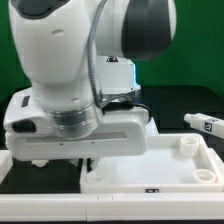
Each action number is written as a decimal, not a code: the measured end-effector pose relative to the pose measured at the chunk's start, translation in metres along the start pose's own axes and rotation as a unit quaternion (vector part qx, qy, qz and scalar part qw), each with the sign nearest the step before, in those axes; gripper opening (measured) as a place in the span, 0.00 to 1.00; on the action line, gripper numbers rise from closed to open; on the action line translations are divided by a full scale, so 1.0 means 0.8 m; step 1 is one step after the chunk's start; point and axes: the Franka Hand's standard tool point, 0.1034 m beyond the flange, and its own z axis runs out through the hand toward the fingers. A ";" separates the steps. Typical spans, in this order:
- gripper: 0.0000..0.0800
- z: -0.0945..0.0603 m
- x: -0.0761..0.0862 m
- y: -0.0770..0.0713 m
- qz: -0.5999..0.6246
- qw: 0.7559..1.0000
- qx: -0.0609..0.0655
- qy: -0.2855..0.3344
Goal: Assemble desk
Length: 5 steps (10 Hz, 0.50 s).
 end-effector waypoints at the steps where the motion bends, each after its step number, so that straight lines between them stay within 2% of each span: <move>1: 0.07 -0.003 0.003 0.000 0.003 1.000 -0.022 0.005; 5: 0.07 -0.001 0.003 0.003 0.000 1.000 -0.022 0.004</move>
Offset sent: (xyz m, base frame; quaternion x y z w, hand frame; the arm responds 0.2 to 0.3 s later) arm 0.0000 0.0000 0.0000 0.0000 0.0000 0.0000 1.0000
